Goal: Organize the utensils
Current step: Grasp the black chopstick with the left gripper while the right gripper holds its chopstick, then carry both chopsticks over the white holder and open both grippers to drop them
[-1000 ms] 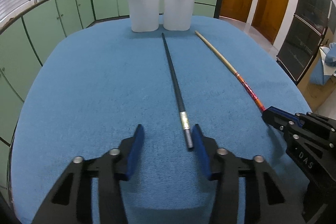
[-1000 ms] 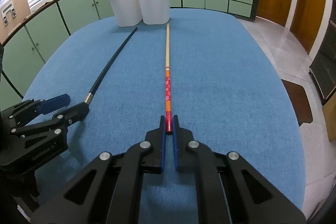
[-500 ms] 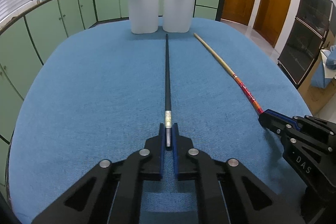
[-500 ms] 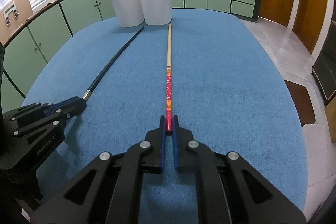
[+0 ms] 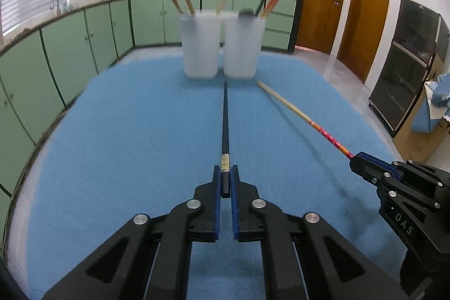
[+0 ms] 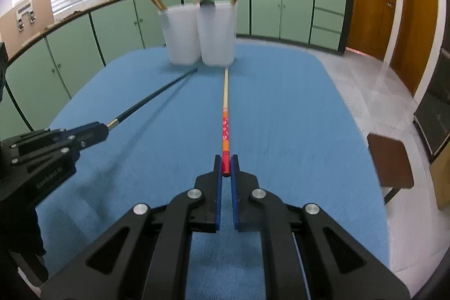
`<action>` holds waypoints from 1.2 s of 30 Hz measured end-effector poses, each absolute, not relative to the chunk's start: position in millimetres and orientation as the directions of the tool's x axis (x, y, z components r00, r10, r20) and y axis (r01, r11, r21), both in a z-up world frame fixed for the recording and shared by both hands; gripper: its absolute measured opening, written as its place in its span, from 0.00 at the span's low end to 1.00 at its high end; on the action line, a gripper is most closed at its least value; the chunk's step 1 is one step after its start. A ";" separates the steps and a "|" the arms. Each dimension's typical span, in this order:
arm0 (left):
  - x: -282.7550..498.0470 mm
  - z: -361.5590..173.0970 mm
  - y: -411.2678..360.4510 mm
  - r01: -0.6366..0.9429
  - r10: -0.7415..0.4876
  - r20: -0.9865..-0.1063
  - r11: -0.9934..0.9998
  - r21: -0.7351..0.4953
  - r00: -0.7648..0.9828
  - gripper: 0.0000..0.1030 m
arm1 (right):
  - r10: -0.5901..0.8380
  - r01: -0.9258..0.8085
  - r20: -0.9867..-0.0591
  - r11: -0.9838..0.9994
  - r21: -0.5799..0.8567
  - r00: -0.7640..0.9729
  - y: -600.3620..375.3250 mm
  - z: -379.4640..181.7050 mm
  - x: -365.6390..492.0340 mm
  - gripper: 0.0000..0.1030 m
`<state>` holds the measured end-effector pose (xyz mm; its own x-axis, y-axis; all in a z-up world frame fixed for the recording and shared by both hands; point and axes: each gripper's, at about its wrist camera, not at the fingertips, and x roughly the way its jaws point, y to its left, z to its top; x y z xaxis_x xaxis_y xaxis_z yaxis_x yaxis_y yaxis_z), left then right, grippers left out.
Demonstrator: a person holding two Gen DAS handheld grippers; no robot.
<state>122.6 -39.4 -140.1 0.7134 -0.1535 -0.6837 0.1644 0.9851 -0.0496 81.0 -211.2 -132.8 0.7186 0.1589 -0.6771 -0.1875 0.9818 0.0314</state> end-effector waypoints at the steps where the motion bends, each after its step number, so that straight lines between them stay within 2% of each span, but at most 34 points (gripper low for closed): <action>1: 122.2 -133.9 -38.2 0.164 -0.152 -0.671 0.985 -0.047 0.725 0.06 | 0.159 -0.191 -0.665 0.981 0.025 0.730 -211.0 -126.9 79.8 0.05; 11: 121.1 -62.0 -24.1 0.185 -0.177 -0.525 0.982 -0.038 0.832 0.06 | 0.215 -0.239 -0.557 0.971 0.031 0.802 -218.4 -58.2 83.8 0.05; 17: 133.2 -24.1 -24.0 0.227 -0.222 -0.466 0.973 -0.048 0.856 0.06 | 0.276 -0.291 -0.510 0.955 0.053 0.815 -221.6 -14.6 98.6 0.05; 23: 156.4 3.5 -22.0 0.305 -0.314 -0.452 0.948 -0.096 0.835 0.06 | 0.357 -0.359 -0.499 0.928 0.096 0.790 -221.6 27.7 126.1 0.05; 30: 180.5 21.4 -19.3 0.323 -0.336 -0.440 0.940 -0.107 0.833 0.06 | 0.392 -0.403 -0.483 0.911 0.086 0.783 -213.9 73.2 159.2 0.05; 36: 206.0 55.6 -14.0 0.320 -0.335 -0.366 0.942 -0.105 0.868 0.06 | 0.398 -0.403 -0.409 0.912 0.078 0.821 -213.2 119.9 192.0 0.05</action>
